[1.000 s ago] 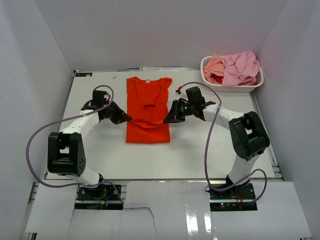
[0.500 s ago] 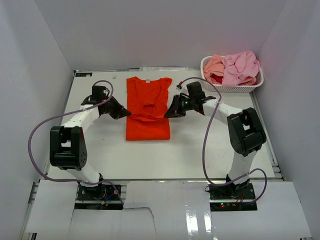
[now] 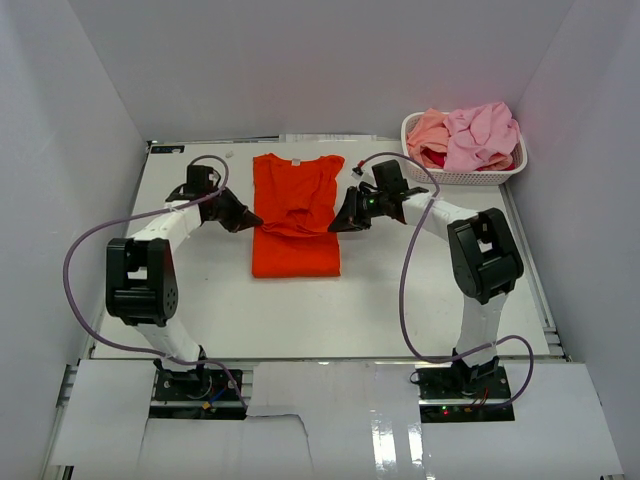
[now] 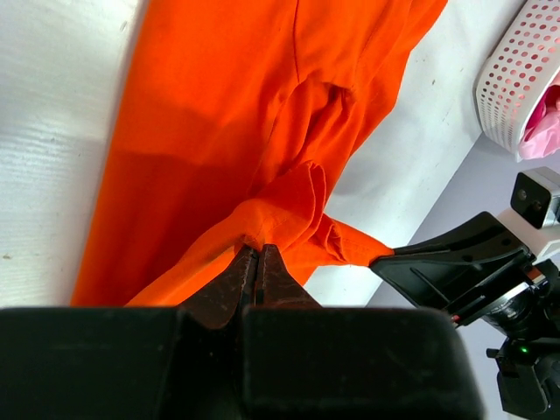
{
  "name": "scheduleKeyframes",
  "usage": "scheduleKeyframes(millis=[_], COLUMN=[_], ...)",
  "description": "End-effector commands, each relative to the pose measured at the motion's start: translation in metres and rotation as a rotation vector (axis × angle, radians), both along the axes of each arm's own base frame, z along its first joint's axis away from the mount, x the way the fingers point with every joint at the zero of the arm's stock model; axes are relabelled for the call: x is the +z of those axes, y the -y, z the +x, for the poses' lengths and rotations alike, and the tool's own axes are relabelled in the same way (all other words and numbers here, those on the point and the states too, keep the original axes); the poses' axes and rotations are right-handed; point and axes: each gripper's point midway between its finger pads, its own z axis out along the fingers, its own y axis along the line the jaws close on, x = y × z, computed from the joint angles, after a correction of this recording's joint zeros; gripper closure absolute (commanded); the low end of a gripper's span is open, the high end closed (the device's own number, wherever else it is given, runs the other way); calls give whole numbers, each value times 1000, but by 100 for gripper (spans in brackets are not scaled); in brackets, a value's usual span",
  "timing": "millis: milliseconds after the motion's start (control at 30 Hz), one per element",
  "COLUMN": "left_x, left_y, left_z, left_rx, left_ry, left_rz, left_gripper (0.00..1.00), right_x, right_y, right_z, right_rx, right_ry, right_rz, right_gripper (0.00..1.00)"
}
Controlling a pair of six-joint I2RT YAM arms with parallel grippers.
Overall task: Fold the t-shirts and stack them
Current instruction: Fold the folded rectangular tshirt in 1/3 of the way
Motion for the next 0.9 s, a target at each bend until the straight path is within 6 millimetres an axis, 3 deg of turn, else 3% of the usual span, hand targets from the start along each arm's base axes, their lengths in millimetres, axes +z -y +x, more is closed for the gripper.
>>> scheduleKeyframes(millis=[0, 267, 867], left_x=[15, 7, -24], left_y=[-2, -2, -6], left_z=[16, 26, 38], left_rx=[-13, -21, -15], left_ry=[69, 70, 60], left_rz=[-2, 5, 33], left_gripper=[100, 100, 100], right_x=[17, 13, -18], right_y=[-5, -8, -6], right_z=[13, 27, 49], right_rx=[12, 1, -31], right_ry=[42, 45, 26], right_rz=[30, 23, -15], right_gripper=[92, 92, 92])
